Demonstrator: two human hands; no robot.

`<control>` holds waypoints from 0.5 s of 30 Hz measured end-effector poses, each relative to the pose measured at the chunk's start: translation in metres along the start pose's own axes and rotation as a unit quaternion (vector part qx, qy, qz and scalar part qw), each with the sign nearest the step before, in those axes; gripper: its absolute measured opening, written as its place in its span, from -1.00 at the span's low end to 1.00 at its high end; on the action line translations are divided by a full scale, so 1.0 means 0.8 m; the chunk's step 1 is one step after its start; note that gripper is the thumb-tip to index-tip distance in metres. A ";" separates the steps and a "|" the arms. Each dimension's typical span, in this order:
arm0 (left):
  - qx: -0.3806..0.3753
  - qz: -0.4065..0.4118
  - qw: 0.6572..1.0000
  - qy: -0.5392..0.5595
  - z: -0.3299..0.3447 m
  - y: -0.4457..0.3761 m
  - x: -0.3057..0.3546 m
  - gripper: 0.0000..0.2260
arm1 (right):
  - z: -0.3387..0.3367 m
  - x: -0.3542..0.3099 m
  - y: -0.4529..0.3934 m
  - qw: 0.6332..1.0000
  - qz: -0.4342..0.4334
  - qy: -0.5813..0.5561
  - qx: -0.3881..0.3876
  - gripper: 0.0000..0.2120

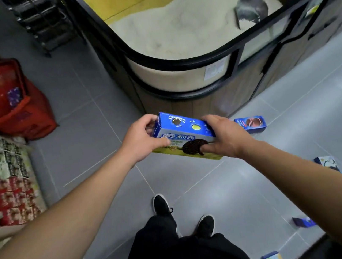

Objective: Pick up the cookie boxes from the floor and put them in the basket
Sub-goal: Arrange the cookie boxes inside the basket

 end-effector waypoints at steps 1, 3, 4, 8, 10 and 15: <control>0.015 0.002 1.000 0.009 -0.016 0.009 -0.005 -0.53 | -0.003 -0.017 -0.005 1.000 -0.018 0.008 0.000 -0.29; 0.043 0.008 0.999 0.025 -0.050 0.025 -0.018 -0.51 | -0.008 -0.057 -0.019 0.998 -0.052 0.027 0.002 -0.32; 0.060 0.008 0.998 0.035 -0.071 0.036 -0.027 -0.51 | -0.007 -0.084 -0.027 0.997 -0.073 0.036 -0.004 -0.33; 0.121 -0.008 0.992 0.042 -0.158 0.076 -0.073 -0.46 | 0.004 -0.191 -0.062 0.987 -0.142 0.068 -0.023 -0.32; 0.153 -0.013 0.988 0.027 -0.211 0.098 -0.103 -0.41 | 0.018 -0.253 -0.083 0.980 -0.176 0.089 -0.030 -0.29; 0.229 -0.029 0.973 -0.027 -0.345 0.151 -0.168 -0.24 | 0.064 -0.418 -0.136 0.954 -0.254 0.153 -0.041 -0.32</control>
Point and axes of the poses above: each hand's wrist, its own y-axis away from the middle knuckle, its own z-axis out of the palm, x = y × z, the point moved 2 cm from there along -y, towards the middle knuckle, and after that the axes turned 1 degree about x, right-handed, at the moved point
